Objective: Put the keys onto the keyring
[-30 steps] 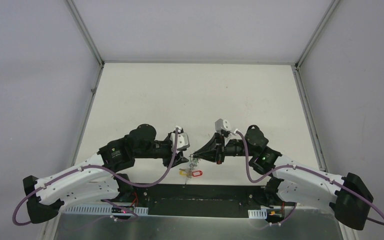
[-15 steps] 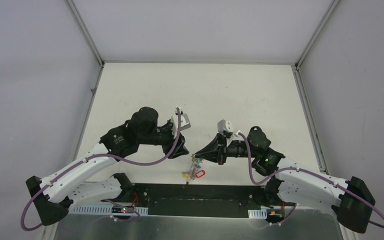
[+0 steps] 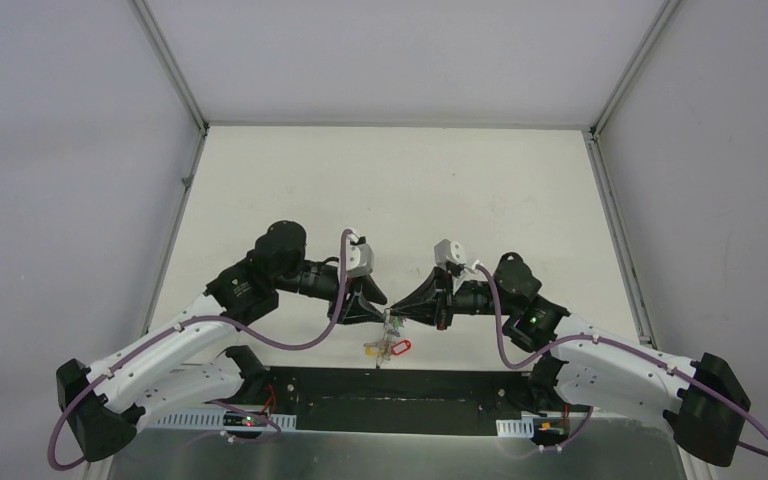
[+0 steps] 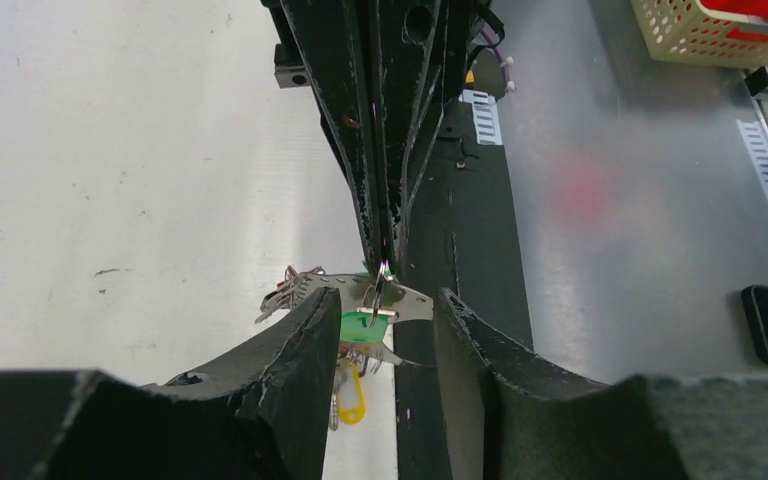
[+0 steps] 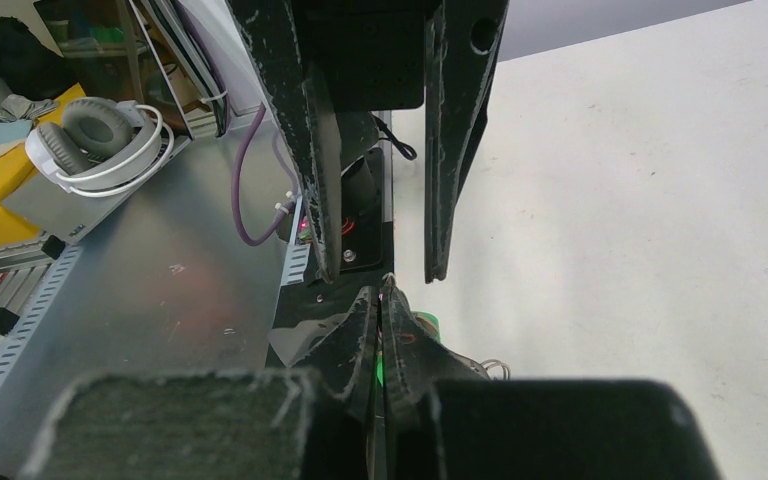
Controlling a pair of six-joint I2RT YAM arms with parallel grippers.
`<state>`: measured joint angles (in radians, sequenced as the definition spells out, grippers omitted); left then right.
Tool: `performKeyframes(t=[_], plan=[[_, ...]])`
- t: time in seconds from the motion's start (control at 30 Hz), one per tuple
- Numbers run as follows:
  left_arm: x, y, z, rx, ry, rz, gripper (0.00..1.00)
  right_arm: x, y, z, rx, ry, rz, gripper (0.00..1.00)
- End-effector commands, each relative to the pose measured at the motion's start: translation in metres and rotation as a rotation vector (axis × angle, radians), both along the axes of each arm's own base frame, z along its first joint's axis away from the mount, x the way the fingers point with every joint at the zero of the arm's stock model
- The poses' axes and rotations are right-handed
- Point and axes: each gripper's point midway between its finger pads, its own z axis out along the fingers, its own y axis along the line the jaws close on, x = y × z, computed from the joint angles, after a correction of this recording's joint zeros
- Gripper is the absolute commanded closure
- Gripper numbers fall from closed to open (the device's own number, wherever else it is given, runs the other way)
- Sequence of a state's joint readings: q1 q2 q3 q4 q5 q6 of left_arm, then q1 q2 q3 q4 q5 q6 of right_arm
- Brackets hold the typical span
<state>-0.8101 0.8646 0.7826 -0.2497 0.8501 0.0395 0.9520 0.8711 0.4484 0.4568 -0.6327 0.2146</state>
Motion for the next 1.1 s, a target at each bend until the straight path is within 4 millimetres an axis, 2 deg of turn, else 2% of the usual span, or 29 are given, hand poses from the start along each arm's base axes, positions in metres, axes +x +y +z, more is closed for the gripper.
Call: performKeyframes(t=[0.0,0.13,0.3,0.53,0.6,0.7,0.83,0.93,0.97,1.07], plan=[[-0.002,0.001,0.013,-0.087,-0.12,-0.033,0.61,-0.001,0.001,0.035,0.091,-0.066,0.01,1.0],[0.003,0.004,0.003,-0.07,-0.144,0.002,0.65,-0.001,0.002,0.036,0.094,-0.067,0.013,1.0],[-0.001,-0.001,0.006,-0.084,-0.129,-0.046,0.74,-0.001,0.003,0.036,0.091,-0.065,0.018,1.0],[0.001,-0.008,0.01,-0.104,-0.119,-0.056,0.78,-0.001,0.003,0.037,0.093,-0.062,0.02,1.0],[0.001,-0.009,0.008,-0.101,-0.115,-0.065,0.84,-0.001,0.003,0.037,0.092,-0.061,0.02,1.0],[-0.001,-0.009,0.006,-0.097,-0.111,-0.077,1.0,-0.001,0.003,0.037,0.093,-0.061,0.021,1.0],[0.0,-0.008,0.003,-0.064,-0.091,-0.069,1.0,0.0,0.002,0.037,0.095,-0.058,0.01,0.99],[0.004,-0.003,0.002,-0.01,-0.091,-0.038,1.0,0.006,-0.001,0.036,0.099,-0.047,-0.041,0.78],[0.006,-0.002,0.002,0.009,-0.093,-0.027,1.0,0.01,-0.002,0.035,0.097,-0.037,-0.073,0.69],[0.01,0.003,0.006,0.063,-0.099,-0.002,1.0,0.017,-0.006,0.032,0.083,-0.02,-0.128,0.55]])
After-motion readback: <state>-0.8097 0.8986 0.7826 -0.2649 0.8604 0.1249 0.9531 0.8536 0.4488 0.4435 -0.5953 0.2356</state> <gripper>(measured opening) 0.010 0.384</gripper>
